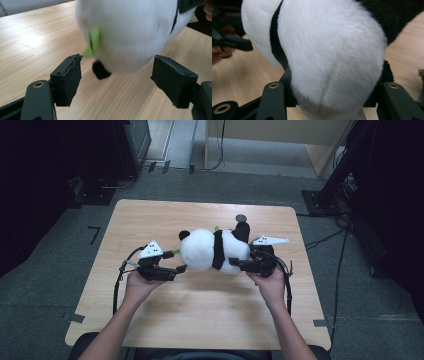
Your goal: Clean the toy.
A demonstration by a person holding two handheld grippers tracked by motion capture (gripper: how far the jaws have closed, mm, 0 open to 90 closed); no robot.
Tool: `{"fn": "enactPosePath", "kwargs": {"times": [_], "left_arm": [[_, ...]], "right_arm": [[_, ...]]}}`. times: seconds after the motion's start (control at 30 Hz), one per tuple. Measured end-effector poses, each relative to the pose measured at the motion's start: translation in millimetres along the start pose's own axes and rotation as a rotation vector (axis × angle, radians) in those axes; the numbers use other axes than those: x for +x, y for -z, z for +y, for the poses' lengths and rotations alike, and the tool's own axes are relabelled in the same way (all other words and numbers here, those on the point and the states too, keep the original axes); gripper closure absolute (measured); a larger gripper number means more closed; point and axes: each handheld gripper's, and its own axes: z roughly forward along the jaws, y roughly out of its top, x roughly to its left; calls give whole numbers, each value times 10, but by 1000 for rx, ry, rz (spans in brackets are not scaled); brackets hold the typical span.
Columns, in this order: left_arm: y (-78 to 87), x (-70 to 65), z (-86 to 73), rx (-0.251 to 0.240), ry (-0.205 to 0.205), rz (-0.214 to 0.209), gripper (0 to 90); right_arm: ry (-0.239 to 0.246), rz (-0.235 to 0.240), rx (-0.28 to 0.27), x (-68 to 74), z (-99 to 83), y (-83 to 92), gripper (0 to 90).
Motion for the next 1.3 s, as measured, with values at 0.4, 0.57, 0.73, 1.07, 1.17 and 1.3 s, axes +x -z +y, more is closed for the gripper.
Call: {"fn": "enactPosePath", "kwargs": {"times": [0.4, 0.57, 0.73, 1.07, 1.17, 1.3], "left_arm": [[-90, -131, -30, -23, -32, 8, 239], [-87, -146, -20, -8, 3, 32, 408], [-74, -134, 6, 6, 52, 16, 568], [64, 12, 48, -47, 144, -56, 640], [129, 62, 60, -62, 160, -39, 642], [214, 157, 69, -88, 210, -49, 644]], "right_arm": [[-5, 92, 30, 156, 38, -56, 427], [-2, 88, 54, 186, 30, -114, 391], [25, 70, 64, 142, 25, -132, 277], [56, 122, -3, 46, -9, -75, 183], [55, 130, -25, 14, -46, -56, 197], [70, 148, -34, -30, -100, -29, 205]]}}
